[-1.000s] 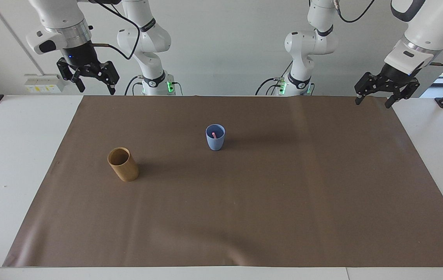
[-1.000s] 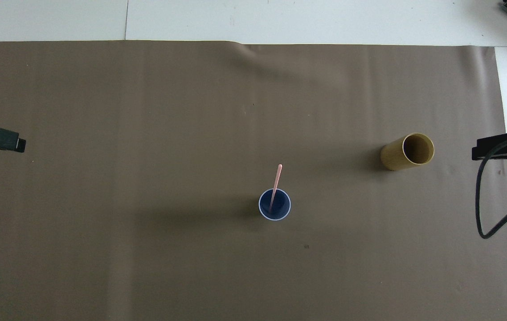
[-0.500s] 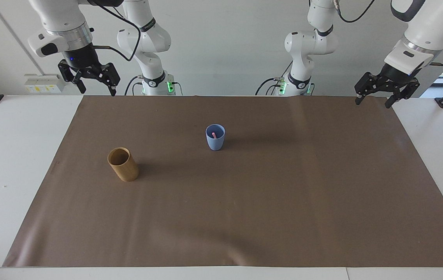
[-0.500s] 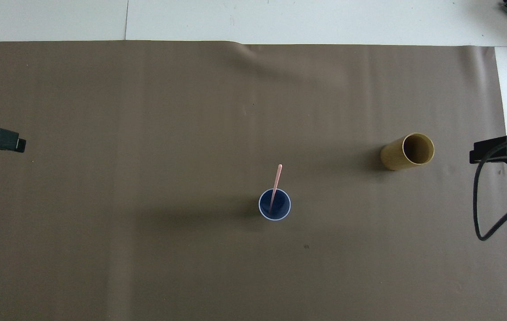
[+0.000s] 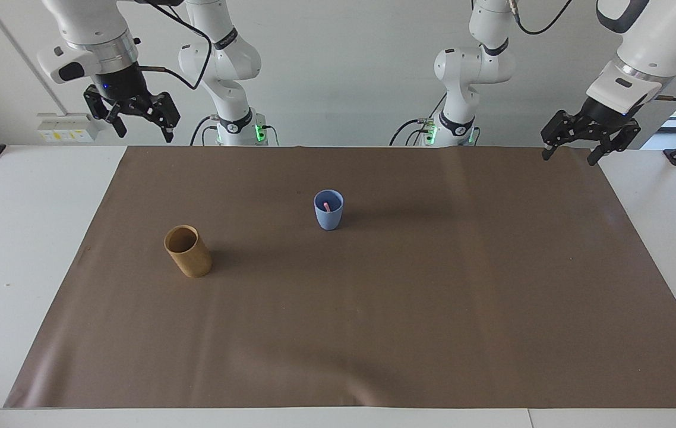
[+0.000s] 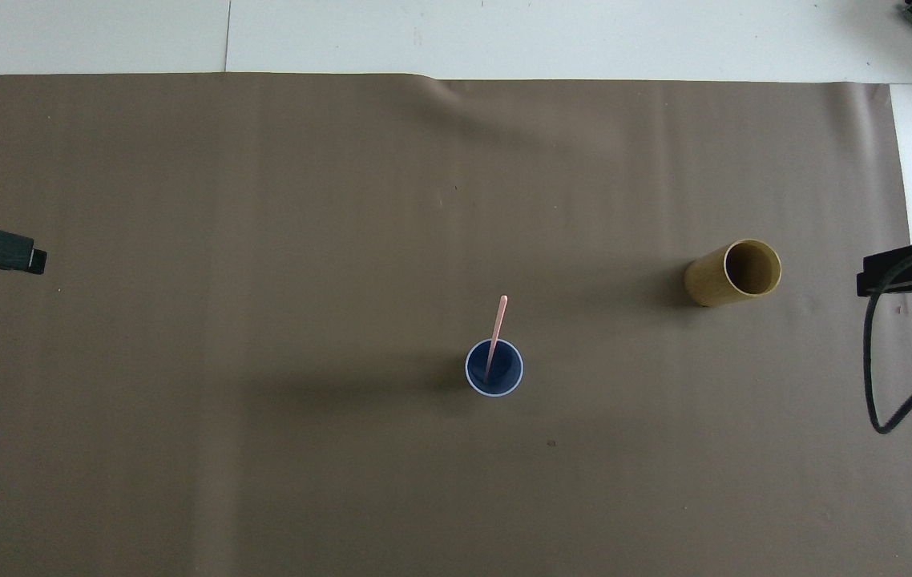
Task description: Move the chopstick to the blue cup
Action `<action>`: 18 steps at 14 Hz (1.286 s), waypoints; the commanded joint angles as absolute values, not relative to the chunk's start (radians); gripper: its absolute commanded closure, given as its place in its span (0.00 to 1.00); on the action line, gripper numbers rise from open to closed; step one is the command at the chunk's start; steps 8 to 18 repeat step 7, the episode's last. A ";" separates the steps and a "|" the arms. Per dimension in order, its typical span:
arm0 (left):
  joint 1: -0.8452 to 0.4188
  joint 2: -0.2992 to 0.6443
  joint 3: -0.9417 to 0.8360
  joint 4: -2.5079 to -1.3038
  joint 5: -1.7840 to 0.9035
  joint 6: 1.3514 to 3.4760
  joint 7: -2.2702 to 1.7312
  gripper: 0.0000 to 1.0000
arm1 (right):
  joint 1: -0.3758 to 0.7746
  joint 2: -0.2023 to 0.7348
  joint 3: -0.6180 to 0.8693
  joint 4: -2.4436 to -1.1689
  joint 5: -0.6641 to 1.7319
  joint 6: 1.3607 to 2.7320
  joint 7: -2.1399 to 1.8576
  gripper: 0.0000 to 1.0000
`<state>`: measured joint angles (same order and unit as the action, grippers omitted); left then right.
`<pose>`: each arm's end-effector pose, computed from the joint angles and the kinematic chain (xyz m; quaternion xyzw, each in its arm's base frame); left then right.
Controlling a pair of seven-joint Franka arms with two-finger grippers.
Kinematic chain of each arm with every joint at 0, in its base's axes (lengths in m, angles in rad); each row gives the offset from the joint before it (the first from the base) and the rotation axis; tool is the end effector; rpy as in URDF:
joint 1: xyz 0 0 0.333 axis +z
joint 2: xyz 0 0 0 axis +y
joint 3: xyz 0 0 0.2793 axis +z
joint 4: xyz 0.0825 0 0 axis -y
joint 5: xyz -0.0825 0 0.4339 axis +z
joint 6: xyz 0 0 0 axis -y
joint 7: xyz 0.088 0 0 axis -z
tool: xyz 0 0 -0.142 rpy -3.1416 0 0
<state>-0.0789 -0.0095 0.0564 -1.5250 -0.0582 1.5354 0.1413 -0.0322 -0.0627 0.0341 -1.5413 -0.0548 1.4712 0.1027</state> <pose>0.5990 -0.0218 0.5794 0.9961 -0.0831 0.0117 0.0287 0.5762 -0.0066 0.5966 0.9982 -0.0530 -0.0022 0.0285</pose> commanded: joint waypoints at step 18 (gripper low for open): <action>-0.069 -0.020 0.048 -1.532 -0.040 1.525 0.147 0.00 | -0.041 -0.066 0.040 -1.540 -0.012 1.440 0.081 0.00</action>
